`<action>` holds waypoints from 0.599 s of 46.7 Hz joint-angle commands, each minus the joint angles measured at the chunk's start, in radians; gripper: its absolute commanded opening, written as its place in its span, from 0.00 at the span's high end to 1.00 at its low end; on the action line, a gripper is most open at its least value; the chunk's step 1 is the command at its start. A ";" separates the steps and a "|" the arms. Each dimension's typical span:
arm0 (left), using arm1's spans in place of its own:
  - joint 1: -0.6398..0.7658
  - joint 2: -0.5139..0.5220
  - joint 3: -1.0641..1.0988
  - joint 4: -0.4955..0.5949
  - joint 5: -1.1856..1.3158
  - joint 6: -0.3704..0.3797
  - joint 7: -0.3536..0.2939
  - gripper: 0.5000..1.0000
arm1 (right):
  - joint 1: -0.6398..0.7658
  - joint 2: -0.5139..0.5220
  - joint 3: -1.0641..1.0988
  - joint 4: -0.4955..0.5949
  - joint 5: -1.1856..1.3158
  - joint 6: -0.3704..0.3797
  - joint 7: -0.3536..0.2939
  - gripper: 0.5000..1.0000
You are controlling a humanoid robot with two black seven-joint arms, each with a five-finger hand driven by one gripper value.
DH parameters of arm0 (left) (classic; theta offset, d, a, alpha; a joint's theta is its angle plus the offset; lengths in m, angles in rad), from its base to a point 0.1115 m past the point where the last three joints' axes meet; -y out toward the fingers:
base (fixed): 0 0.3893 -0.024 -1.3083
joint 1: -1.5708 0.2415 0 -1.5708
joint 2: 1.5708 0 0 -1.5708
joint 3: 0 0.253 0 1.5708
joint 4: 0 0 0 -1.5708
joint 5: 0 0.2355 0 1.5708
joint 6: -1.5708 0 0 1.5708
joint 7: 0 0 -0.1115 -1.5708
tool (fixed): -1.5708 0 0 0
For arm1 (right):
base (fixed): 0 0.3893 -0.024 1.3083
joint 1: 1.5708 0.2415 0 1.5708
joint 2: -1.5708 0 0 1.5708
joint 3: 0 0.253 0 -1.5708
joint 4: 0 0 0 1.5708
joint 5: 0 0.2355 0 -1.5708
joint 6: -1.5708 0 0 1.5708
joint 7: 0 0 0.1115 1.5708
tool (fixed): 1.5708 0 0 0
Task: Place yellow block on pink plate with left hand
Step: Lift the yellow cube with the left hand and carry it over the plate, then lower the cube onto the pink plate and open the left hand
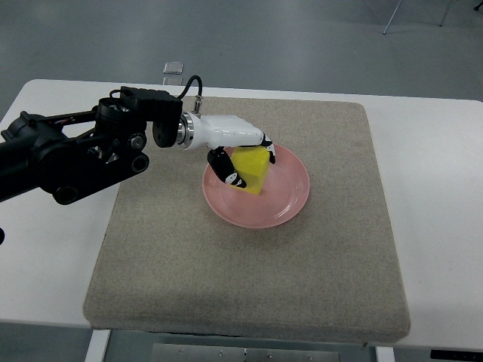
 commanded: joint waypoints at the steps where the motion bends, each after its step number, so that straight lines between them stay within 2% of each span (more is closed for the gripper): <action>1: 0.007 -0.003 -0.002 0.002 0.001 0.001 0.000 1.00 | 0.000 0.000 -0.001 0.000 0.000 0.000 0.001 0.15; 7: 0.013 -0.004 -0.004 0.016 -0.002 0.002 -0.001 1.00 | 0.000 0.000 0.000 0.000 0.000 0.000 0.001 0.15; 11: 0.025 -0.006 -0.002 0.018 -0.005 0.004 -0.001 0.86 | 0.000 0.000 0.000 0.000 0.000 0.000 0.000 0.15; 12: 0.027 -0.006 -0.002 0.018 -0.005 0.004 -0.001 0.78 | 0.000 0.000 -0.001 0.000 0.000 0.000 0.000 0.15; 14: 0.027 -0.007 -0.004 0.018 -0.011 0.004 -0.001 0.54 | 0.000 0.000 0.000 0.000 0.000 0.000 0.000 0.15; 15: 0.027 -0.007 -0.004 0.018 -0.014 0.004 -0.001 0.47 | 0.000 0.000 0.000 0.000 0.000 0.000 0.001 0.15; 17: 0.027 -0.007 -0.007 0.018 -0.016 0.004 -0.001 0.41 | 0.000 0.000 -0.001 0.000 0.000 0.000 0.001 0.15; 18: 0.025 -0.009 -0.009 0.016 -0.017 0.004 -0.003 0.33 | 0.000 0.000 0.000 0.000 0.000 0.000 0.000 0.15; 20: 0.027 -0.007 -0.016 0.014 -0.019 0.004 -0.007 0.08 | 0.000 0.000 0.000 0.000 0.000 0.000 0.001 0.15; 21: 0.027 -0.004 -0.018 0.013 -0.021 0.004 -0.009 0.01 | 0.000 0.000 0.000 0.000 0.000 0.000 0.001 0.15; 28: 0.025 0.023 -0.019 0.007 -0.085 0.002 -0.014 0.01 | 0.000 0.000 0.000 0.000 0.001 0.000 0.001 0.15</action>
